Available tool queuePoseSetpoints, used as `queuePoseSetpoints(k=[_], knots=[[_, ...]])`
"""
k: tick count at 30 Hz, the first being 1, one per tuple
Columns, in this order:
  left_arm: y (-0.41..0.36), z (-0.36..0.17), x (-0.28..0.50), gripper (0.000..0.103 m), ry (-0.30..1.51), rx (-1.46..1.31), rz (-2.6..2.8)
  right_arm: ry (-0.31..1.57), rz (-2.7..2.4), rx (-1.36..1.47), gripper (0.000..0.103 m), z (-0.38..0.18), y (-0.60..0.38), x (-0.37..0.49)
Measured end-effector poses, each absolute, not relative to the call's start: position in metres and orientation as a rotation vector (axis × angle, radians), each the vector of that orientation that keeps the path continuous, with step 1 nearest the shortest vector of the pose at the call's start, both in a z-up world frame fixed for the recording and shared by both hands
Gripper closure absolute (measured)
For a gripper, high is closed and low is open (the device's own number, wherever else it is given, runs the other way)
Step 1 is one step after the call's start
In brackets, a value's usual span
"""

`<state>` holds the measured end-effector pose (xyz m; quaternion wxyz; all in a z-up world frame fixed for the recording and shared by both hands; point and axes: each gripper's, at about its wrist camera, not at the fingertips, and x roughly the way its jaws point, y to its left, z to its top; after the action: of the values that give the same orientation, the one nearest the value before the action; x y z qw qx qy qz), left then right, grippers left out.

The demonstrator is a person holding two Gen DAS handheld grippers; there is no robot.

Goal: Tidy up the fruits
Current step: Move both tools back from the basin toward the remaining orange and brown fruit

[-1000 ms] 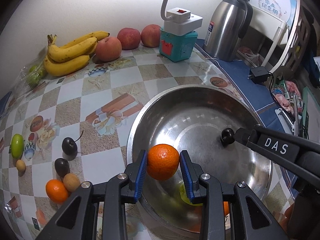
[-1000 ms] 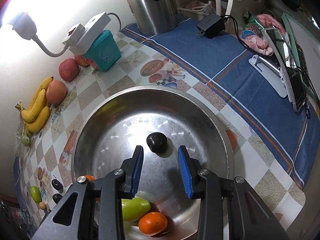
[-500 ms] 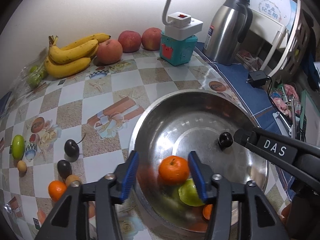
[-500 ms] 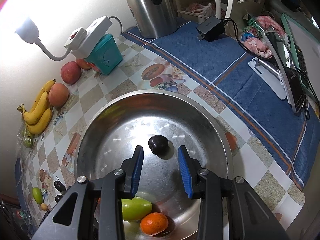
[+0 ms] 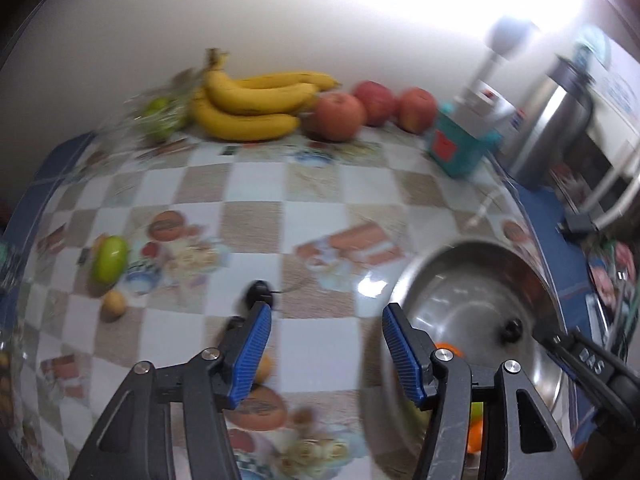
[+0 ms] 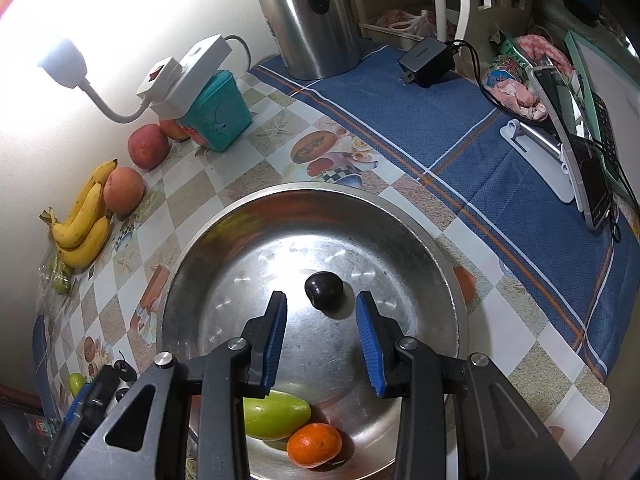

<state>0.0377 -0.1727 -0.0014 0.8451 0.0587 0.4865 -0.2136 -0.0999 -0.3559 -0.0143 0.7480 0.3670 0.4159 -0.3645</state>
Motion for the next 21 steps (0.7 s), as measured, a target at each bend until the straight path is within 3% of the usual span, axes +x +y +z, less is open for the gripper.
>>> queuePoseSetpoints(k=[13,21], knots=[[-0.124,0.006,0.063,0.039,1.043,-0.015,-0.336,0.936,-0.709,0.725,0.066,-0.006,-0.331,-0.077],[-0.129,0.001,0.063,0.025,1.062,0.014,-0.325,0.962,-0.692,0.719,0.066,-0.009,-0.327,-0.071]])
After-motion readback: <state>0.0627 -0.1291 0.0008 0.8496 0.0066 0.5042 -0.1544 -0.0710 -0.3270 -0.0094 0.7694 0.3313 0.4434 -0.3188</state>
